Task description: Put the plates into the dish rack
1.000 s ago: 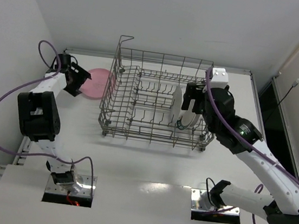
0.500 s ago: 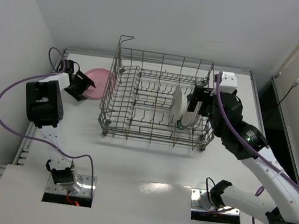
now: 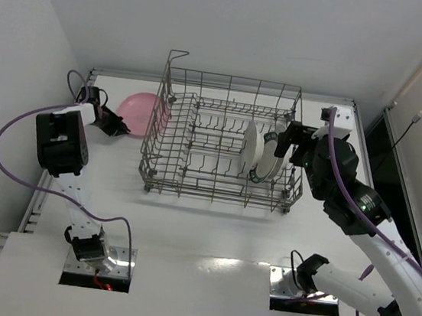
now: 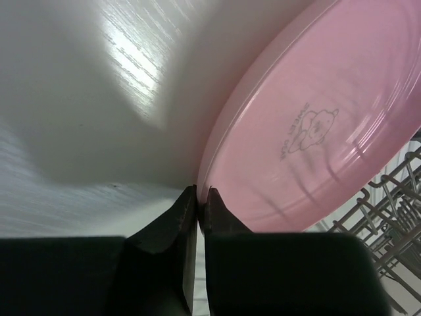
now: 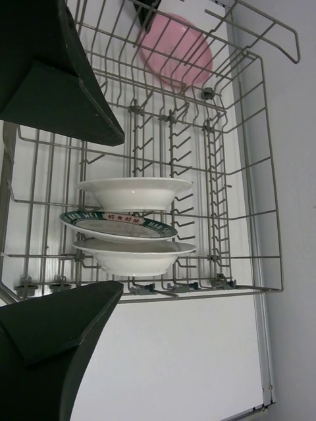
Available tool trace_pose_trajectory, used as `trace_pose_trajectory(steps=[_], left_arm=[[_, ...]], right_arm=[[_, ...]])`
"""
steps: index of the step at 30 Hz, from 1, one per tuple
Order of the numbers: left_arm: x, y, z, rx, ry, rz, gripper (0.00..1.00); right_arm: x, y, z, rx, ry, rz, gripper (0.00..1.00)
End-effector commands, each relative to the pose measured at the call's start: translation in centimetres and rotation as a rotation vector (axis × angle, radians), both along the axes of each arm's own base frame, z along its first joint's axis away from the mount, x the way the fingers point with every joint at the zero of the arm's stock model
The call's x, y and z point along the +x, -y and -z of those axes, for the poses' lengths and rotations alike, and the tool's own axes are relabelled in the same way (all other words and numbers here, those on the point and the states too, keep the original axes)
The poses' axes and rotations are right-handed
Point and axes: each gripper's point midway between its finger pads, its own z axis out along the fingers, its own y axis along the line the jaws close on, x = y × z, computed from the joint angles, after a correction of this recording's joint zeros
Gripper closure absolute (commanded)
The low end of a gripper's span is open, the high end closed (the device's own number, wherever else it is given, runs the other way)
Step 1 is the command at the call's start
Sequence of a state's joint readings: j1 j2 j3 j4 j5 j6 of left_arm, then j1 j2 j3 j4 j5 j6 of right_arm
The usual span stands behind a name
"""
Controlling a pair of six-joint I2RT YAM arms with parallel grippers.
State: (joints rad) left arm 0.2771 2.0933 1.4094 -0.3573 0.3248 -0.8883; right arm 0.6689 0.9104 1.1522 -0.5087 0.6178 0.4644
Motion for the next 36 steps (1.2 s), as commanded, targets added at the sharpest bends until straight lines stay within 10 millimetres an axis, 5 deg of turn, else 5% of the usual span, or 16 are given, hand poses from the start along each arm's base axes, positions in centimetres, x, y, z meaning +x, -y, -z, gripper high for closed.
trace_pose_trajectory(steps=[1, 4, 5, 9, 14, 21, 24, 26, 32, 36], left_arm=[[-0.6, 0.1, -0.6, -0.013, 0.010, 0.038, 1.00], [-1.1, -1.8, -3.5, 0.046, 0.052, -0.033, 1.00], [-1.2, -2.8, -6.3, 0.076, 0.098, -0.070, 1.00], [-1.8, -4.8, -11.9, 0.168, 0.167, -0.211, 1.00], [-5.2, -7.2, -21.4, 0.300, 0.326, -0.426, 1.00], [-7.0, -5.8, -29.4, 0.279, 0.461, -0.472, 1.00], [-6.8, -3.0, -33.5, 0.275, 0.584, -0.379, 1.00], [-5.5, 1.7, -36.2, 0.211, 0.720, -0.204, 1.00], [-5.8, 14.5, -37.2, 0.005, 0.880, 0.205, 1.00], [-7.2, 18.9, -37.1, 0.024, 0.905, 0.363, 1.00]], right_arm=[[0.2, 0.7, -0.8, 0.039, 0.035, 0.044, 0.18], [0.2, 0.5, -0.8, 0.041, 0.033, 0.033, 0.18], [0.2, 0.3, -0.8, 0.043, 0.031, 0.020, 0.18], [0.1, -0.5, -0.9, 0.057, 0.032, -0.020, 0.18], [-0.1, -2.6, -1.1, 0.049, 0.018, -0.151, 0.09], [-2.2, -8.4, -3.8, 0.119, 0.055, -0.501, 0.03], [-2.7, -9.7, -4.5, 0.163, 0.078, -0.569, 0.03], [-2.8, -10.0, -4.4, 0.178, 0.077, -0.579, 0.03], [-3.5, -8.8, -6.0, 0.218, 0.132, -0.548, 0.03], [-3.5, -7.3, -6.4, 0.248, 0.149, -0.478, 0.03]])
